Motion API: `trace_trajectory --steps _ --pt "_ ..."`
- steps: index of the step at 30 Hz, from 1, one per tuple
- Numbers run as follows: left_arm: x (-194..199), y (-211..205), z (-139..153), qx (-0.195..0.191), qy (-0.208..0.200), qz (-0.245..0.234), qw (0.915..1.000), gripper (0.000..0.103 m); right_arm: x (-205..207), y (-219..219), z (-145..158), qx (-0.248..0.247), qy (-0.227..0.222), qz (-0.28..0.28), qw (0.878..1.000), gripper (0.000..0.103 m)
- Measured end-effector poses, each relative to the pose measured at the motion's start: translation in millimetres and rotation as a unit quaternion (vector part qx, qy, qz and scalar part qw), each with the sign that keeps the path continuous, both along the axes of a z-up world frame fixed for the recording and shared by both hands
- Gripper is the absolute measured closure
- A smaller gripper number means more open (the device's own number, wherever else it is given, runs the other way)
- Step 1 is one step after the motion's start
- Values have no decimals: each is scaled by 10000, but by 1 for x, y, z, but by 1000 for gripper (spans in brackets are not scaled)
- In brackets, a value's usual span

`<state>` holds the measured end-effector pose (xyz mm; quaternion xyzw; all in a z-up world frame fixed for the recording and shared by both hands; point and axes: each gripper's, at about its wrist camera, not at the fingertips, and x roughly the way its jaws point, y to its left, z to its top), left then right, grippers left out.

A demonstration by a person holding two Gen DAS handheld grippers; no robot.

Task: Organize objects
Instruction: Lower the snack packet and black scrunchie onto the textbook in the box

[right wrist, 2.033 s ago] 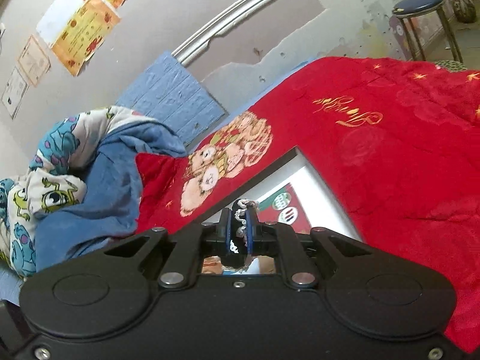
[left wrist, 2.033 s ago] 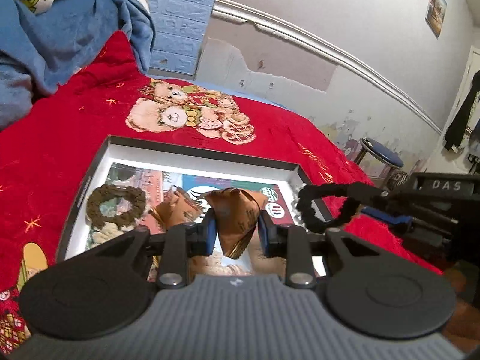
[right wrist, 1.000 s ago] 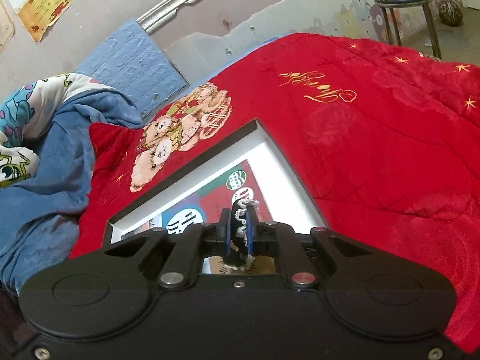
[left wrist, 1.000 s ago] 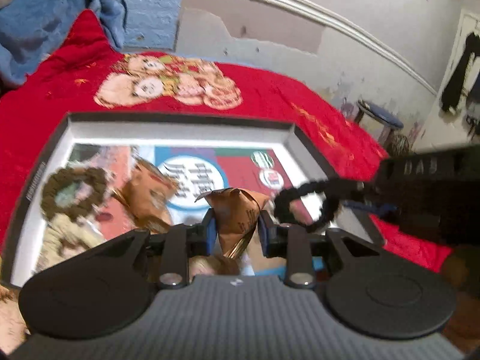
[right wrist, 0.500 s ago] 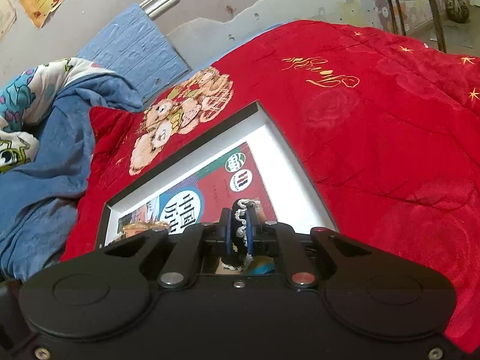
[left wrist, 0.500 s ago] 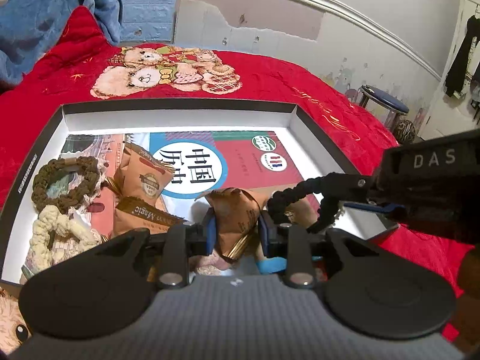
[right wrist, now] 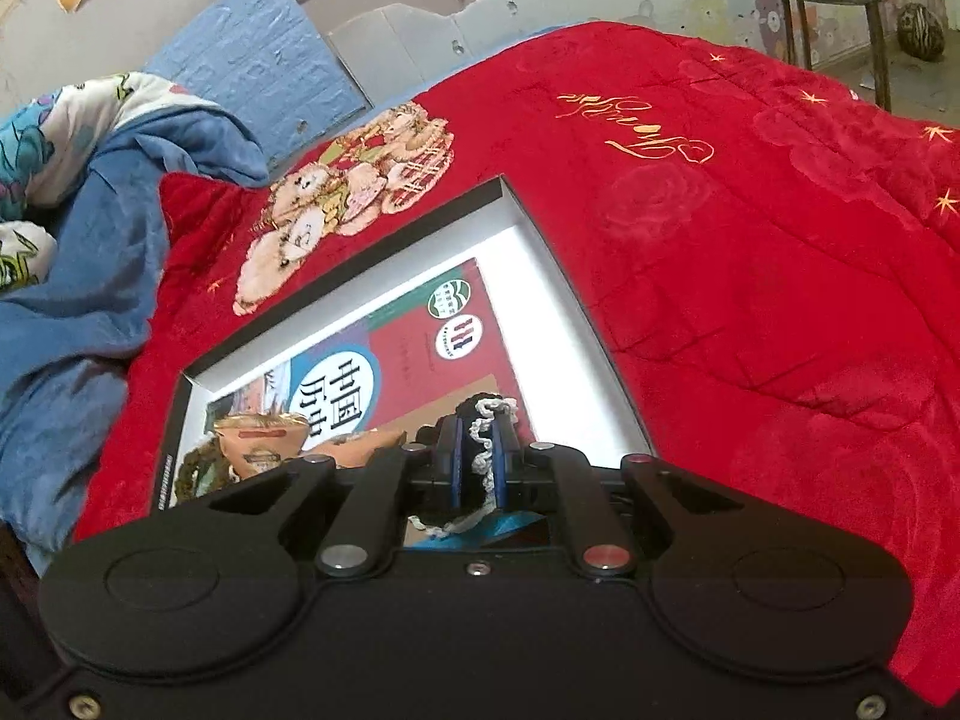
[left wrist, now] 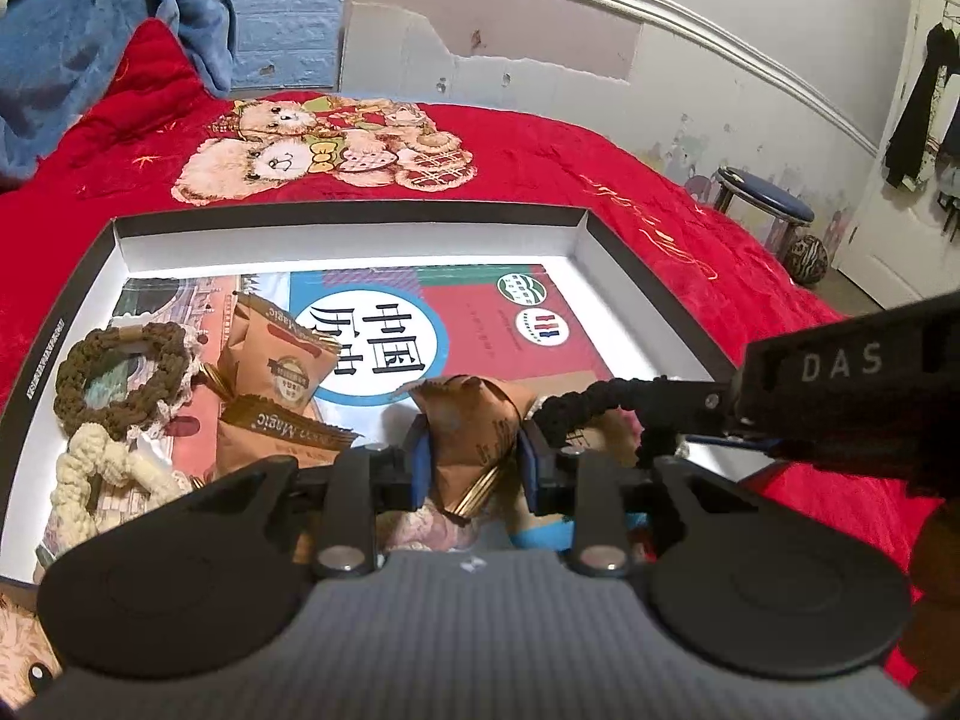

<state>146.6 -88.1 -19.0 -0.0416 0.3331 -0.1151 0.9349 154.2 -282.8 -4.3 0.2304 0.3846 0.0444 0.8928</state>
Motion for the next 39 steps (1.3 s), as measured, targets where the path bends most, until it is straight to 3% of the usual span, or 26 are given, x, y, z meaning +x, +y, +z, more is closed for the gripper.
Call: trace_trajectory --steps 29,33,39 --pt "6 5 2 -191 108 133 9997 66 0 6 -5 188 75 130 9997 92" --pt "8 7 5 -251 227 162 9993 66 1 -4 -8 578 225 53 9981 92" --pt "11 10 10 -263 512 99 9983 64 2 -8 -4 492 198 45 9986 92"
